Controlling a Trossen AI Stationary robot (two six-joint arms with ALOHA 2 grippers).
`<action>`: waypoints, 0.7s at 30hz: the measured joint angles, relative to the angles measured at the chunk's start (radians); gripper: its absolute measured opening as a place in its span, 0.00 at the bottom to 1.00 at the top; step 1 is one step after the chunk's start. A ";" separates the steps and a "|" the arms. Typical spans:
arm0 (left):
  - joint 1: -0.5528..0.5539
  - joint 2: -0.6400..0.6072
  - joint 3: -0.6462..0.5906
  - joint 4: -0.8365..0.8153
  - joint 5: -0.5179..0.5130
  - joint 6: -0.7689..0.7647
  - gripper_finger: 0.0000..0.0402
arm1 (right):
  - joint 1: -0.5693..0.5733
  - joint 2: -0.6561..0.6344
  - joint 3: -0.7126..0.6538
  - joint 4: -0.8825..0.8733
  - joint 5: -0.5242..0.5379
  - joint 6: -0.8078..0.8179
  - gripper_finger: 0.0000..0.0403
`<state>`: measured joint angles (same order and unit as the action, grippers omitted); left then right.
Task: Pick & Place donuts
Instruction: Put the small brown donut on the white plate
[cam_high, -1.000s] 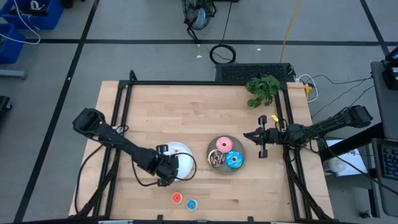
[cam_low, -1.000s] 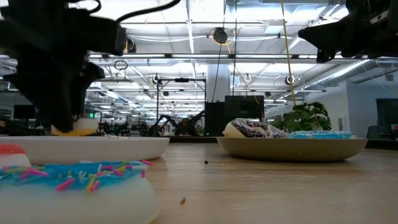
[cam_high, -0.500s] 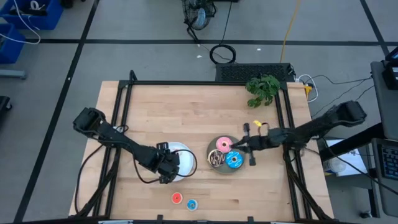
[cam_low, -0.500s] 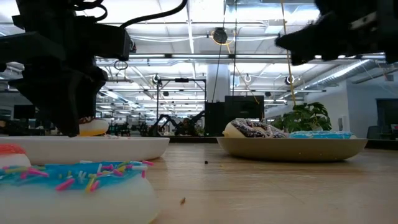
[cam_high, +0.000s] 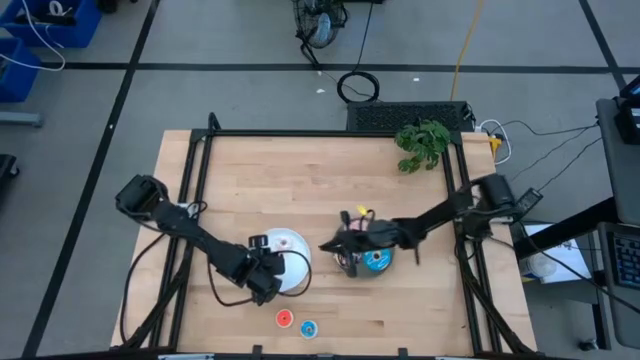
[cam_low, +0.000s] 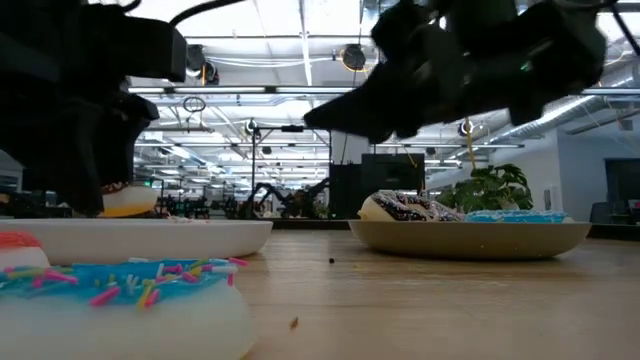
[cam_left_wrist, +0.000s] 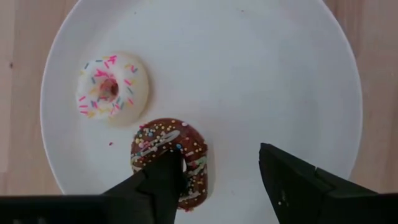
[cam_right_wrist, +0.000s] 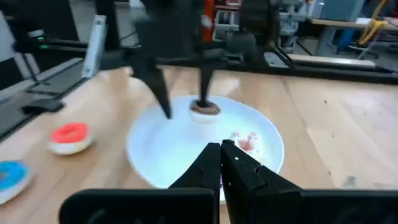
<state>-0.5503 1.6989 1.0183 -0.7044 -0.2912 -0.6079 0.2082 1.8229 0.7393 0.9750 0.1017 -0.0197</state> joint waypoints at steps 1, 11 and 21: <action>-0.006 0.000 0.000 0.000 -0.009 0.000 0.52 | -0.006 0.033 0.020 0.018 0.000 0.006 0.00; -0.003 0.000 0.000 0.006 -0.023 0.007 0.46 | 0.013 0.243 0.309 -0.099 -0.051 -0.033 0.00; 0.025 0.000 0.000 0.023 0.020 0.003 0.46 | 0.008 0.343 0.450 -0.164 -0.049 -0.054 0.00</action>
<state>-0.5257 1.6993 1.0187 -0.6816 -0.2711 -0.6044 0.2160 2.1662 1.1892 0.8108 0.0525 -0.0737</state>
